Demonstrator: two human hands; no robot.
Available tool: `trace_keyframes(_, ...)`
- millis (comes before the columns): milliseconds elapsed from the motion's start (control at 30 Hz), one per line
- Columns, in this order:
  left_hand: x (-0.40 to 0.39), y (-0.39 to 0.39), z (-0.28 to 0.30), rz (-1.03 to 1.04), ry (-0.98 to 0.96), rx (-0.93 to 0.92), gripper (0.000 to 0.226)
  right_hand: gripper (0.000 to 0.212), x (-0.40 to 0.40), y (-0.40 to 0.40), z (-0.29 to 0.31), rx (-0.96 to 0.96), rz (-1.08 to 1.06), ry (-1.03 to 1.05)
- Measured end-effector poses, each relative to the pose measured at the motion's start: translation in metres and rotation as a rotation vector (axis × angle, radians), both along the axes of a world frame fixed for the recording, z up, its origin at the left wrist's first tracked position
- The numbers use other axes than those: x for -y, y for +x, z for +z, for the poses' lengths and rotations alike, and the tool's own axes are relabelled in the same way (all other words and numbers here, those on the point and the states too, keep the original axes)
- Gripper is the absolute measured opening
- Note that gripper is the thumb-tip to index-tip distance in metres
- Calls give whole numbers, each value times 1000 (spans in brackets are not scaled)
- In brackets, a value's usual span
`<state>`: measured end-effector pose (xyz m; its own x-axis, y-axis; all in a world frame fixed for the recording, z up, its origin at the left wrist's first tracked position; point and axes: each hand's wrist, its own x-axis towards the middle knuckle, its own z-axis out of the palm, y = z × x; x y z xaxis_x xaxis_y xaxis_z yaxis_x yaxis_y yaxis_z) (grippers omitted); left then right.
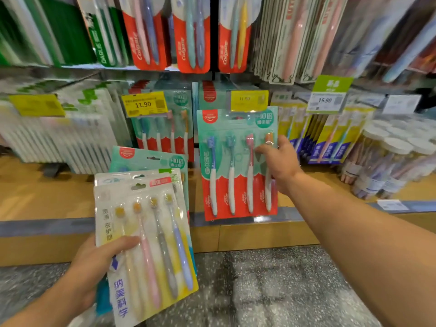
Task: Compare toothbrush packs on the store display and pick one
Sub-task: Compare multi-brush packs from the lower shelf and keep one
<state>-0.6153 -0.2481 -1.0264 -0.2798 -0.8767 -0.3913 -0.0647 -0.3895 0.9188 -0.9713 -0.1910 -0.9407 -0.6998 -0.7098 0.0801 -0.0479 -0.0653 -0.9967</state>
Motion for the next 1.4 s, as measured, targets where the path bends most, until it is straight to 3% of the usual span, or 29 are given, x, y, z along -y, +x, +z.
trace_keyframes(267, -4, -14, -4, 6, -5, -5, 39, 25, -1, -11, 2, 119, 10, -78)
trace_keyframes(633, -9, -20, -4, 9, 4, 25, 35, 23, 19, -7, 4, 91, -5, -68)
trace_keyframes(800, -8, -19, -2, 14, 6, 6, 39, 22, 24, -9, 7, 102, -18, -94)
trace_keyframes(933, -8, -17, 0, -10, 4, -9, 61, 23, 25, -12, 9, 86, -3, -87)
trace_keyframes(1067, -7, -16, -1, 6, -7, -26, 38, 23, 27, -13, 8, 66, -3, -60)
trace_keyframes(1167, -8, -17, -1, 2, -9, -36, 34, 20, 32, -14, 10, 55, -54, -16)
trace_keyframes(1400, -5, -24, -2, -12, -31, -66, 36, 49, 53, -16, -3, 87, -272, -63)
